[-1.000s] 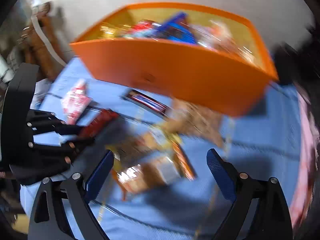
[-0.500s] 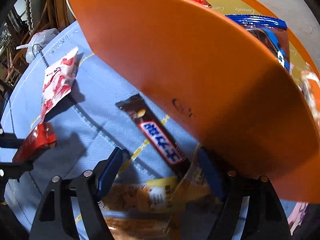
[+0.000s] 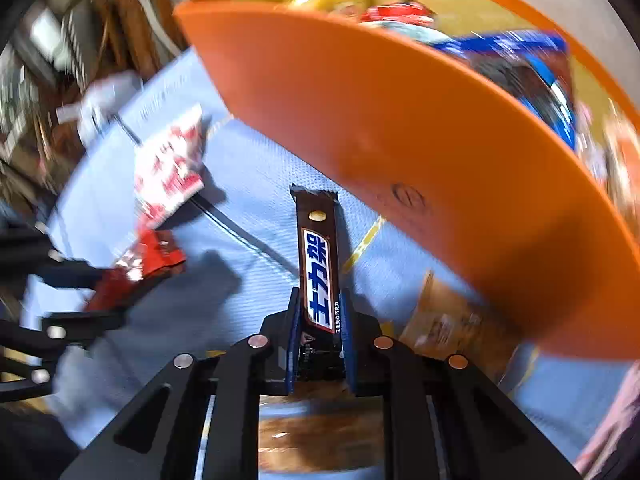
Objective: Organize snacks
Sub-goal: 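Carry both bars into the orange box and open both grippers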
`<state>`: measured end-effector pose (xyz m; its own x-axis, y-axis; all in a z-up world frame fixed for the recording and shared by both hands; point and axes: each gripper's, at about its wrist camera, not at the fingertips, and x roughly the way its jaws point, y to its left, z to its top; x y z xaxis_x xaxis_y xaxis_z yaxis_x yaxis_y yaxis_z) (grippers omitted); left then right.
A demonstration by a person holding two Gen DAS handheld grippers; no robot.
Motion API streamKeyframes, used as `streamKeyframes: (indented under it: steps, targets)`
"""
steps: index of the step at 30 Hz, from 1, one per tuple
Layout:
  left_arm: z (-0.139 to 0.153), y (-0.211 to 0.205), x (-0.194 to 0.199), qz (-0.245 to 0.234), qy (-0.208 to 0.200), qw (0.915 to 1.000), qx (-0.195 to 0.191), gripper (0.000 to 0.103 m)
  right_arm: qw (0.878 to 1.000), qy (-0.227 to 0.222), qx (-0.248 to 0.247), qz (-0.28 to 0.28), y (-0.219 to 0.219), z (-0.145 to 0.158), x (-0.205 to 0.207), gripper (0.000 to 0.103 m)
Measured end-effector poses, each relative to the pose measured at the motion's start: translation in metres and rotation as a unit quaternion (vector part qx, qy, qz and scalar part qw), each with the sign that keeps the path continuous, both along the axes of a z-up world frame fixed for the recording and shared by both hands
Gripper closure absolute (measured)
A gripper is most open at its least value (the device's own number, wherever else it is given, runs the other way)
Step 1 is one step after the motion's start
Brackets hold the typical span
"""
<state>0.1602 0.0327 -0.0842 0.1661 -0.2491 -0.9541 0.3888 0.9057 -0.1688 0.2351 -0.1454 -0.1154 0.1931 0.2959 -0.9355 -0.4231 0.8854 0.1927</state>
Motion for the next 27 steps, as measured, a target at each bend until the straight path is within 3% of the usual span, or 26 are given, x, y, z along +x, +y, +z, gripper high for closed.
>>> streamKeyframes:
  steps: [6, 11, 17, 21, 23, 24, 25, 26, 27]
  targets:
    - [0.011, 0.002, 0.0, 0.002, -0.011, 0.9999, 0.002, 0.079, 0.995, 0.021, 0.086, -0.035, -0.014, 0.018, -0.019, 0.085]
    - [0.039, -0.002, 0.001, -0.008, -0.04, 0.9991, -0.007, 0.079, 0.991, -0.018, 0.121, -0.056, -0.047, 0.069, -0.034, 0.085]
    - [0.103, -0.015, 0.037, -0.022, -0.106, 0.9937, -0.03, 0.079, 0.981, -0.106, 0.128, -0.101, -0.084, 0.139, -0.017, 0.085]
    - [0.132, -0.041, 0.081, -0.027, -0.147, 0.9884, -0.027, 0.079, 0.974, -0.138, 0.097, -0.153, -0.1, 0.15, 0.016, 0.085]
    - [0.133, -0.052, 0.102, -0.021, -0.147, 0.9884, -0.03, 0.079, 0.969, -0.147, 0.087, -0.178, -0.102, 0.146, 0.032, 0.084]
    - [0.13, -0.058, 0.117, -0.01, -0.146, 0.9888, -0.03, 0.075, 0.964, -0.155, 0.078, -0.202, -0.106, 0.144, 0.04, 0.082]
    - [0.128, -0.062, 0.126, 0.001, -0.148, 0.9887, -0.024, 0.052, 0.96, -0.156, 0.08, -0.221, -0.111, 0.136, 0.047, 0.078]
    - [0.126, -0.066, 0.135, 0.014, -0.151, 0.9883, -0.014, 0.033, 0.955, -0.154, 0.084, -0.238, -0.113, 0.134, 0.05, 0.051]
    - [0.124, -0.068, 0.143, 0.04, -0.162, 0.986, 0.004, 0.008, 0.947, -0.158, 0.086, -0.265, -0.119, 0.131, 0.05, 0.036]
